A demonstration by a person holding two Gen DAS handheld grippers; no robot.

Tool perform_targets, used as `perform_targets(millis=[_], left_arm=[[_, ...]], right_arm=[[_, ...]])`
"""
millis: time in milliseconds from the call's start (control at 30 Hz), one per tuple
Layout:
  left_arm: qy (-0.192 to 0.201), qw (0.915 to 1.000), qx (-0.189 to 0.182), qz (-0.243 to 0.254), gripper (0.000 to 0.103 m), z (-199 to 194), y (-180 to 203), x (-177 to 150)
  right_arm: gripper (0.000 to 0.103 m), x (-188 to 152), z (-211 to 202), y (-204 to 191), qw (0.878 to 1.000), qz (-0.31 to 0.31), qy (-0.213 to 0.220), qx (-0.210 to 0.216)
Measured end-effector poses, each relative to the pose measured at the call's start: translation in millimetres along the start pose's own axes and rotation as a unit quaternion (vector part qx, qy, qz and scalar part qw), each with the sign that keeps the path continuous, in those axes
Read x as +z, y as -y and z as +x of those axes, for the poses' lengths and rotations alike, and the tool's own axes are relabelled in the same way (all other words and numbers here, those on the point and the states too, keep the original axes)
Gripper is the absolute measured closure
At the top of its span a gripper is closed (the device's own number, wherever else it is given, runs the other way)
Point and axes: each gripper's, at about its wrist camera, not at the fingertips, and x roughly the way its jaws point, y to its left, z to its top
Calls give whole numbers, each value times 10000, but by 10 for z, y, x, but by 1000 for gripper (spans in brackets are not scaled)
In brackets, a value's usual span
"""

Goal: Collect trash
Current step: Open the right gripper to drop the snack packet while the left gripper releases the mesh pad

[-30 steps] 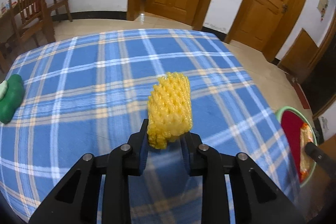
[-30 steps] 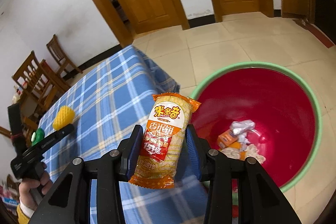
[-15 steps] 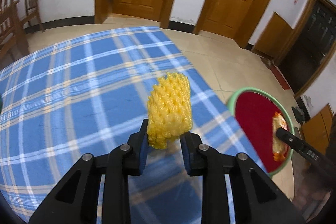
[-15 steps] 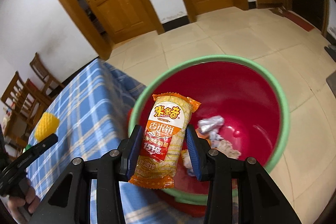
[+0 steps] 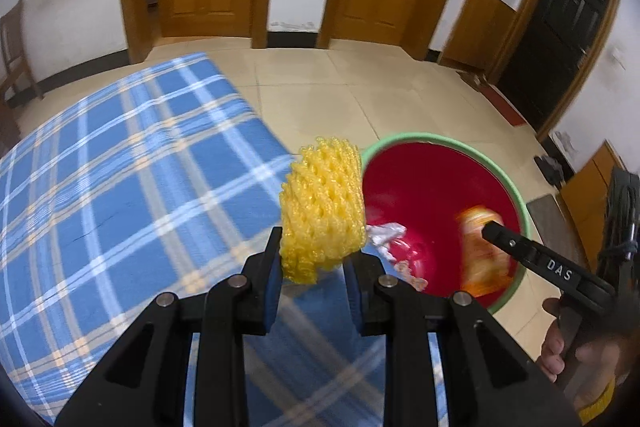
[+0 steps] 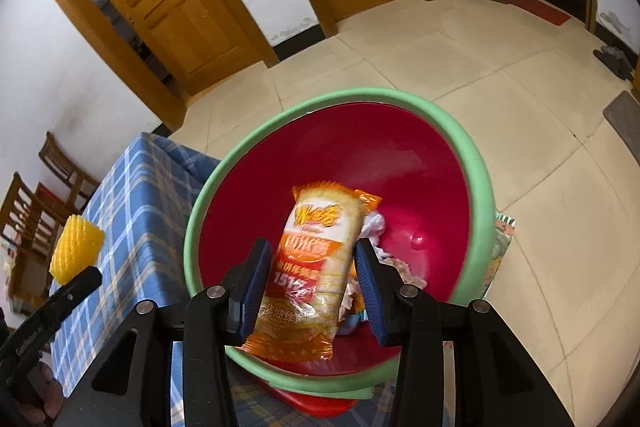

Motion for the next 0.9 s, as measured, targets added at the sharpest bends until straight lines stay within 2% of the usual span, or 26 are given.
perform_targets(millis=[100, 400, 467, 533, 633, 733, 900], left_arm=[[-82, 9998, -89, 166, 76, 80, 154, -3], [-281, 9972, -329, 605, 76, 305, 559, 0], [-367, 9963, -392, 669, 70, 354, 622, 1], [-407, 9959, -394, 704, 52, 382, 672, -4], [-390, 9955, -390, 764, 44, 381, 713, -15], [-367, 9956, -339, 797, 40, 370, 733, -23], [-353, 9963, -311, 715, 39, 328, 698, -34]], right_arm=[[52, 22, -29, 84, 9999, 93, 42, 20], [52, 46, -162, 346, 9989, 411, 196, -52], [52, 45, -167, 377, 9987, 456, 207, -70], [52, 41, -178, 418, 9985, 499, 213, -84], [52, 42, -173, 441, 9983, 540, 213, -49], [52, 43, -172, 428, 9983, 537, 224, -42], [52, 37, -184, 410, 9984, 522, 213, 2]])
